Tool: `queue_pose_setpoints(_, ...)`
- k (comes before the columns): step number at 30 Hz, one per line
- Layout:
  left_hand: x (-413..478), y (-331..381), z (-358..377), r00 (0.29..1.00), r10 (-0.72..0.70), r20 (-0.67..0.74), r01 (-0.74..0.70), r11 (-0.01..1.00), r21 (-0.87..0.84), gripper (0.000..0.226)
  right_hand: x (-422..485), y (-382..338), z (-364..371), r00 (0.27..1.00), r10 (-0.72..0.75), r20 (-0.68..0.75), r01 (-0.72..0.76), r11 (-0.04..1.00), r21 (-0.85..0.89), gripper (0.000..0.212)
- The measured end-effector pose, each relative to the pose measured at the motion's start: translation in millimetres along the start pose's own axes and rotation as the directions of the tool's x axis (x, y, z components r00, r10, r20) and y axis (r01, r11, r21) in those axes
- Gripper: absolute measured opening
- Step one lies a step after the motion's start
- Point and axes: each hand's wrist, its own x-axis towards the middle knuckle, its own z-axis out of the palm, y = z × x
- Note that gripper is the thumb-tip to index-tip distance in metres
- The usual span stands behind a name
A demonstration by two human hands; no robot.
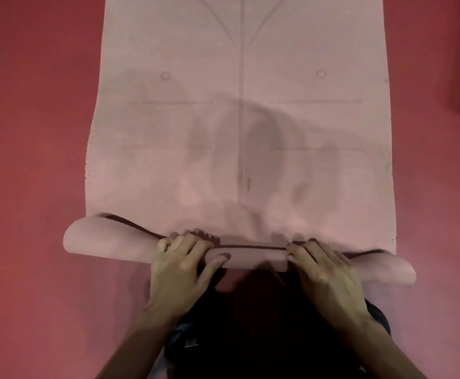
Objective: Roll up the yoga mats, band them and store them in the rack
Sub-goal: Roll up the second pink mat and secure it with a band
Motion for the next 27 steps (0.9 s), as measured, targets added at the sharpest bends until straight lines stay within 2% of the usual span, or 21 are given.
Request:
queue_pose_setpoints(3, -5, -6, 3, 0.995, -0.093, 0.024, 0.09, 0.991, 0.1, 0.042, 5, 4, -1, 0.999, -0.053, -0.001, 0.053, 0.998, -0.016, 0.023)
queue_pose_setpoints(8, -7, -32, 1, 0.973, -0.225, -0.043, 0.229, 0.952, 0.205, 0.049, 7, 5, -1, 1.0, -0.029, -0.011, 0.029, 0.999, -0.037, 0.021)
queue_pose_setpoints(10, -8, -40, 0, 0.974, -0.216, -0.064, 0.224, 0.956, 0.187, 0.05, 5, 3, -1, 0.999, -0.005, -0.04, 0.003, 0.999, -0.048, 0.022)
queue_pose_setpoints(13, -10, -45, -3, 0.991, -0.097, -0.096, 0.111, 0.983, 0.148, 0.048, -1, -1, 0, 0.995, 0.054, -0.081, -0.056, 0.998, -0.022, 0.021)
queue_pose_setpoints(15, 0, -47, -6, 0.992, -0.071, -0.1, 0.082, 0.991, 0.103, 0.046, 0, -4, 0, 0.989, 0.089, -0.116, -0.091, 0.996, -0.009, 0.024)
queue_pose_setpoints(18, 22, -49, -8, 0.988, -0.133, -0.083, 0.139, 0.988, 0.068, 0.052, 10, -3, 1, 0.988, 0.082, -0.133, -0.086, 0.996, -0.026, 0.028)
queue_pose_setpoints(21, 29, -47, -2, 0.983, -0.142, -0.116, 0.148, 0.988, 0.048, 0.051, 10, -2, 5, 0.99, 0.053, -0.128, -0.062, 0.996, -0.069, 0.014)
queue_pose_setpoints(24, 24, -45, 0, 0.977, -0.2, -0.076, 0.203, 0.978, 0.045, 0.052, 3, 3, 4, 0.985, 0.006, -0.173, -0.018, 0.997, -0.069, 0.013)
queue_pose_setpoints(27, 28, -46, -5, 0.964, -0.264, -0.033, 0.266, 0.961, 0.07, 0.049, 0, 7, 0, 0.988, -0.029, -0.155, 0.027, 1.0, -0.016, 0.027)
